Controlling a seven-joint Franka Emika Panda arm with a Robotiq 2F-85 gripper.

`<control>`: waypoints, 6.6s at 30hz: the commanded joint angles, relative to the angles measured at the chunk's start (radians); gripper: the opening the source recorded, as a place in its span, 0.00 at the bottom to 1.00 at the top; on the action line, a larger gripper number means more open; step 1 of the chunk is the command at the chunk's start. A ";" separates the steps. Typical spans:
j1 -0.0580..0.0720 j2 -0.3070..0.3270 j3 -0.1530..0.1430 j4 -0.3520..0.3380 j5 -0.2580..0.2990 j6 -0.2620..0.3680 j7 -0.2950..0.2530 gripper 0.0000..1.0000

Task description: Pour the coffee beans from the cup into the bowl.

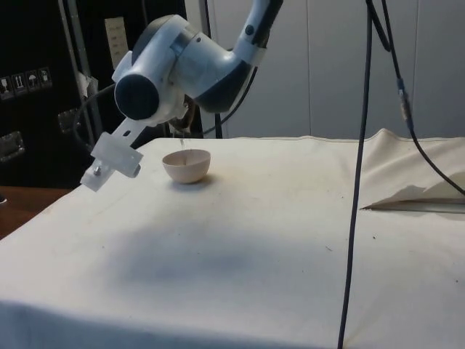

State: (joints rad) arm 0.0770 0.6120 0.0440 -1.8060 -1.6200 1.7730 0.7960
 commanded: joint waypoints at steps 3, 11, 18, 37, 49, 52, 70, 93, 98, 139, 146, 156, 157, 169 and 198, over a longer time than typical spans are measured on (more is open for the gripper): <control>0.004 0.008 -0.003 -0.003 -0.027 -0.015 0.013 0.03; 0.007 0.027 -0.002 -0.002 -0.070 -0.054 0.037 0.03; 0.008 0.045 0.002 -0.002 -0.106 -0.091 0.057 0.03; -0.006 0.048 0.032 -0.020 -0.080 -0.114 0.190 0.03; -0.008 0.041 0.032 -0.030 -0.043 -0.087 0.272 0.03; -0.009 0.038 0.032 -0.033 -0.035 -0.079 0.292 0.03; -0.004 -0.013 0.034 -0.063 -0.004 -0.062 0.346 0.03; -0.003 -0.109 0.113 -0.086 0.014 -0.097 0.255 0.03; -0.006 -0.110 0.130 -0.084 0.035 -0.090 0.244 0.03; -0.018 -0.114 0.180 -0.080 0.232 0.038 0.201 0.03; -0.025 -0.114 0.180 -0.080 0.265 0.074 0.195 0.03; -0.034 -0.113 0.180 -0.080 0.304 0.118 0.191 0.03; -0.035 -0.113 0.180 -0.081 0.307 0.123 0.191 0.03; -0.049 -0.112 0.178 -0.084 0.345 0.176 0.192 0.03; -0.092 -0.111 0.156 -0.096 0.459 0.325 0.185 0.03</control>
State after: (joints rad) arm -0.0040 0.5020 0.1950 -1.8980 -1.1740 2.0780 0.9920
